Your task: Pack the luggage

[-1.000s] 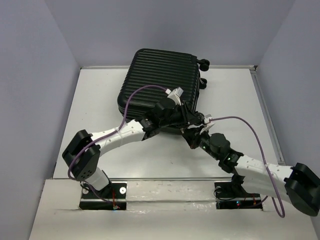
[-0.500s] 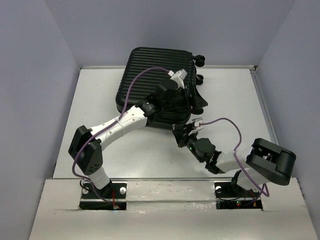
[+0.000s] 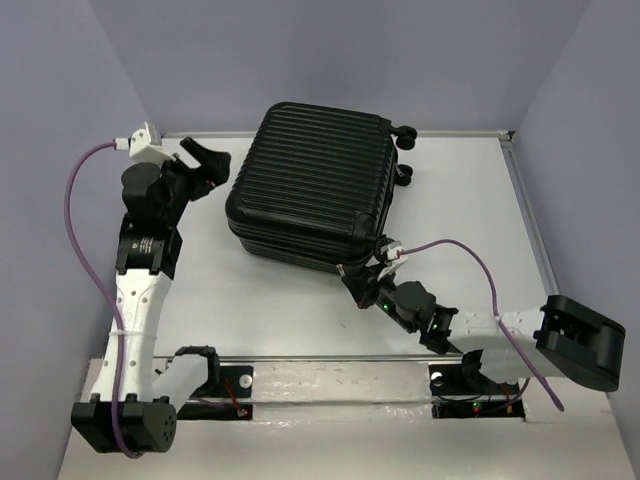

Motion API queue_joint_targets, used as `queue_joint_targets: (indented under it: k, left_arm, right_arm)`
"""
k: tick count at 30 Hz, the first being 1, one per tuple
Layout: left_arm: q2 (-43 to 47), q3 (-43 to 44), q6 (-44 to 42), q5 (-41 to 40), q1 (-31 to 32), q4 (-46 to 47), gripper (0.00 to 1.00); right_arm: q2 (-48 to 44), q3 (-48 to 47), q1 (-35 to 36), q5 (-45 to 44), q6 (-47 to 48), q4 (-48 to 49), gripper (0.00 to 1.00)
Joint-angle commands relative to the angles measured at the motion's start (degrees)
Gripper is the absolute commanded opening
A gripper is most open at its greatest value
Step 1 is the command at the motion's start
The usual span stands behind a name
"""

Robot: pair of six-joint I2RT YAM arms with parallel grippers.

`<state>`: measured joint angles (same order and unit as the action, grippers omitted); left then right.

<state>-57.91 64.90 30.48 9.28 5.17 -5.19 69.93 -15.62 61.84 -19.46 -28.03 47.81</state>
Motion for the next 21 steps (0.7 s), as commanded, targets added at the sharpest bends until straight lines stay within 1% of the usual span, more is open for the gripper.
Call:
queue_joint_targets:
  k: [1,2,5,7,8,9,11,14,15,16,17,19,21]
  left_arm:
    - [-4.05,-9.26,-4.29,8.99,-9.20,-0.62,0.97]
    - [-5.88,-10.14,-4.46,11.61,-10.26,0.61,0.97]
    - [-9.23,-9.71,-4.99,15.49,-10.35,2.54,0.97]
    - [-11.95,-9.88,-4.20,19.62,-10.35,4.83,0.97]
    - [-13.62,-10.58,-2.63,22.68,-10.35,8.06,0.97]
    - [-14.33,-10.94,-1.75,23.93,-10.27,8.70,0.96]
    - [-15.56,-11.73,-0.52,24.65,-9.83,9.67,0.95]
    - [-17.58,-13.22,0.54,25.61,-7.46,11.16,0.94]
    - [-18.20,-14.01,1.24,25.53,-6.41,11.86,0.93]
    - [-18.38,-14.45,1.68,25.61,-3.35,12.31,0.93]
    - [-18.73,-14.98,1.86,25.79,-2.28,12.40,0.93]
    - [-18.56,-15.86,2.21,26.31,0.18,12.57,0.93]
    - [-18.12,-16.38,2.30,27.19,0.81,12.66,0.93]
  right_arm:
    - [-0.50,-3.19,1.09,2.94,-0.97,-5.89,0.07]
    - [-0.24,-3.28,1.09,3.20,-1.06,-6.15,0.07]
    - [0.20,-4.16,1.09,3.73,-1.15,-7.20,0.07]
    - [1.17,-4.95,1.09,4.43,-0.97,-7.91,0.07]
    - [2.04,-5.65,1.09,4.87,-0.80,-8.00,0.07]
    - [2.49,-6.09,1.09,5.22,-0.71,-7.91,0.07]
    - [3.63,-7.05,1.09,5.75,-0.45,-7.91,0.07]
    - [6.70,-9.43,1.09,7.15,0.17,-7.65,0.07]
    - [7.58,-11.09,1.09,8.03,0.34,-7.47,0.07]
    - [9.85,-12.32,1.69,8.30,0.87,-7.56,0.07]
    - [11.00,-13.72,1.70,9.08,1.31,-7.82,0.07]
    - [15.56,-20.04,3.45,10.40,3.15,-9.66,0.07]
    - [19.17,-25.66,4.86,11.02,5.08,-12.55,0.07]
